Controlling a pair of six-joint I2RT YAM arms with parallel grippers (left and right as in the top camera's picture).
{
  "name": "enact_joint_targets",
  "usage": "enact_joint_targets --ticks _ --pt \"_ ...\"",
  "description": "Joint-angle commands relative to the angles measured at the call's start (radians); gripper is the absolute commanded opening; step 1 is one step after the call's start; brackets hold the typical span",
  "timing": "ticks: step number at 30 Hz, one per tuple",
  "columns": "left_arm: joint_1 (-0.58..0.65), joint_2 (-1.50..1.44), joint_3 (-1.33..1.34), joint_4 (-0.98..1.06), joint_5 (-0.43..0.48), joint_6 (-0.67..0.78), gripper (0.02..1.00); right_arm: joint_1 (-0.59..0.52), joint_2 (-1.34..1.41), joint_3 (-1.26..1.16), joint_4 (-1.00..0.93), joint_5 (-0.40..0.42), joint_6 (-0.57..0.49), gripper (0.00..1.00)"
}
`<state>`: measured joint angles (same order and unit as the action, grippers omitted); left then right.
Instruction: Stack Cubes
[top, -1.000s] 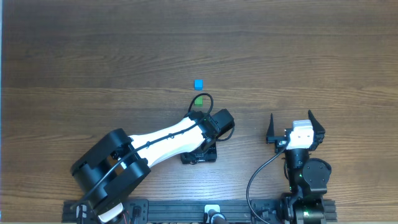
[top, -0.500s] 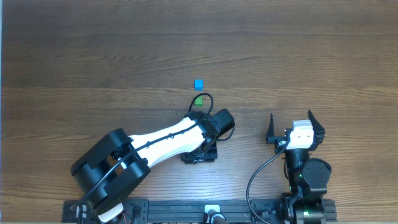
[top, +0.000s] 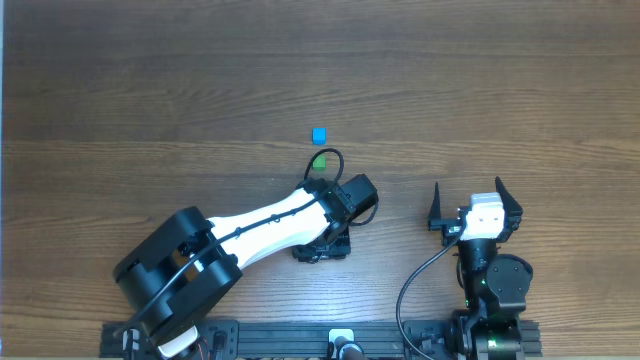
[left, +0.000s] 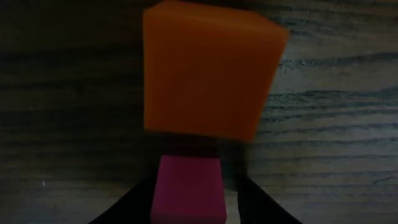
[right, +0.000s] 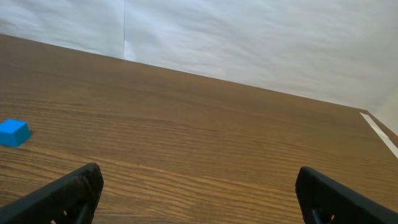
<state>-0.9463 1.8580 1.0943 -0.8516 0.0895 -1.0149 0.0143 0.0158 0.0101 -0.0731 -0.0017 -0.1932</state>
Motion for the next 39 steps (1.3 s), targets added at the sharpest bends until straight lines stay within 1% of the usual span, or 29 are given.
enact_joint_targets --ticks 1,3,11,13,20,33,39 --pt "-0.001 0.014 0.003 0.003 -0.031 0.004 0.318 -0.006 -0.007 -0.005 -0.002 -0.008 0.005 0.991" --pt "-0.001 0.014 0.003 0.003 -0.031 0.004 0.281 -0.006 -0.007 -0.005 -0.002 -0.008 0.005 0.991" --pt "-0.001 0.014 0.003 0.003 -0.031 0.004 0.264 -0.006 -0.007 -0.005 -0.003 -0.008 0.005 0.993" --pt "-0.001 0.014 0.003 0.003 -0.031 0.004 0.233 -0.006 -0.007 -0.005 -0.002 -0.009 0.005 0.993" --pt "-0.001 0.012 0.003 0.002 -0.031 0.004 0.233 -0.006 -0.007 -0.005 -0.002 -0.008 0.005 0.991" --pt "-0.001 -0.061 0.003 -0.042 -0.032 0.004 0.196 -0.006 -0.007 -0.005 -0.002 -0.008 0.005 0.993" --pt "-0.001 -0.114 0.003 -0.043 -0.051 0.003 0.196 -0.006 -0.007 -0.005 -0.002 -0.008 0.005 0.993"
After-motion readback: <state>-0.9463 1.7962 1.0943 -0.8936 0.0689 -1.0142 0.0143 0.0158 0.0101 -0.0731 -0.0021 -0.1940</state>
